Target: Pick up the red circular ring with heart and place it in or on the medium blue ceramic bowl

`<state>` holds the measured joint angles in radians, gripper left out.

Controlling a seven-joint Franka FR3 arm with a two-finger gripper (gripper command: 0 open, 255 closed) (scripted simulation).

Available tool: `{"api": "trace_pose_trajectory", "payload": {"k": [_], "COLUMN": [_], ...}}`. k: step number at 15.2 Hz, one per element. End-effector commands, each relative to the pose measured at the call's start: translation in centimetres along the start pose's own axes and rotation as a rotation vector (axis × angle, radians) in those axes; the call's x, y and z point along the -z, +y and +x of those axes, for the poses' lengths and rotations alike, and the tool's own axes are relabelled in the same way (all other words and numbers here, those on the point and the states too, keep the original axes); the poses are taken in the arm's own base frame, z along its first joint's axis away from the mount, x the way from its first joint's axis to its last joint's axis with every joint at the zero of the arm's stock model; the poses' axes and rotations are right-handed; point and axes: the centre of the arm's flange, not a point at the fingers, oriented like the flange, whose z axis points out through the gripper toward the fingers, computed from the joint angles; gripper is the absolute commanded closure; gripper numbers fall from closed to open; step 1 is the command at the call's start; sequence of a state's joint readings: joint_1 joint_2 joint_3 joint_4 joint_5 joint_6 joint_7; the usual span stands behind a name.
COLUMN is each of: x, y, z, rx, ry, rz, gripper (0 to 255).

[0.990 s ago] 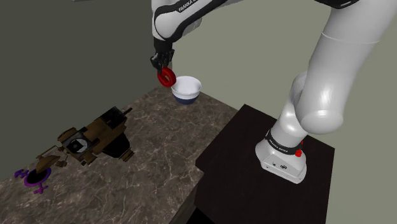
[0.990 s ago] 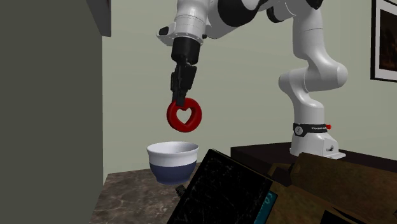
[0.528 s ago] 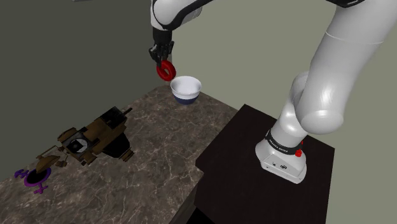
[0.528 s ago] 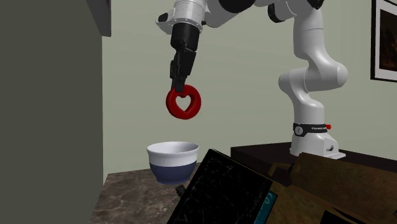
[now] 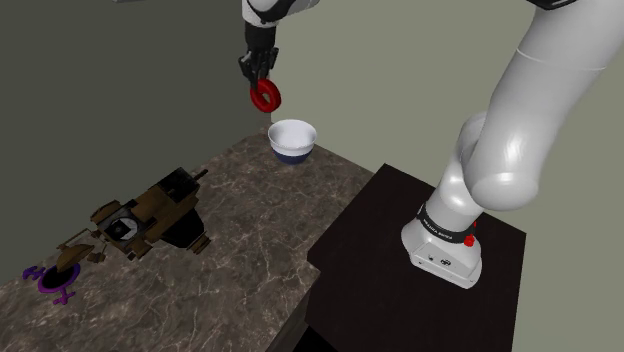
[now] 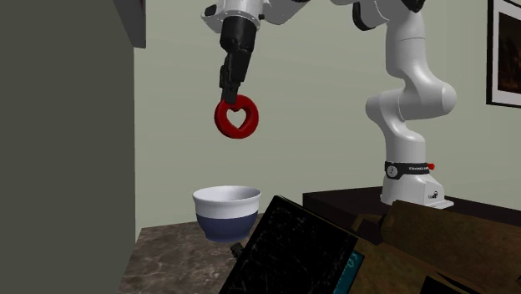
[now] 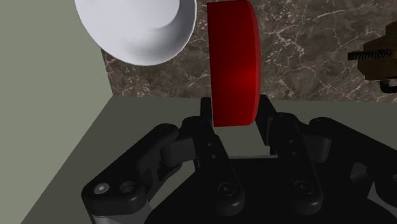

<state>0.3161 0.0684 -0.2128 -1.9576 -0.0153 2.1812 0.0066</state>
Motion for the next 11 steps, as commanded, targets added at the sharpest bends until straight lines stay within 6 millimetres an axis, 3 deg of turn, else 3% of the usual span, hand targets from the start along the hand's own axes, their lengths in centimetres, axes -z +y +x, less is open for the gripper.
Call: {"api": "trace_pose_trajectory", "payload": {"k": [1,7,11], "x": [0.7,2.9,0.8], "y": [2.4,9.8,9.8], "z": [0.3,1.4,1.1], "rx": [0.001,0.001,0.001], "ry": [0.000,0.000,0.000], "rz": [0.000,0.000,0.000], "gripper": [255,255,255]}}
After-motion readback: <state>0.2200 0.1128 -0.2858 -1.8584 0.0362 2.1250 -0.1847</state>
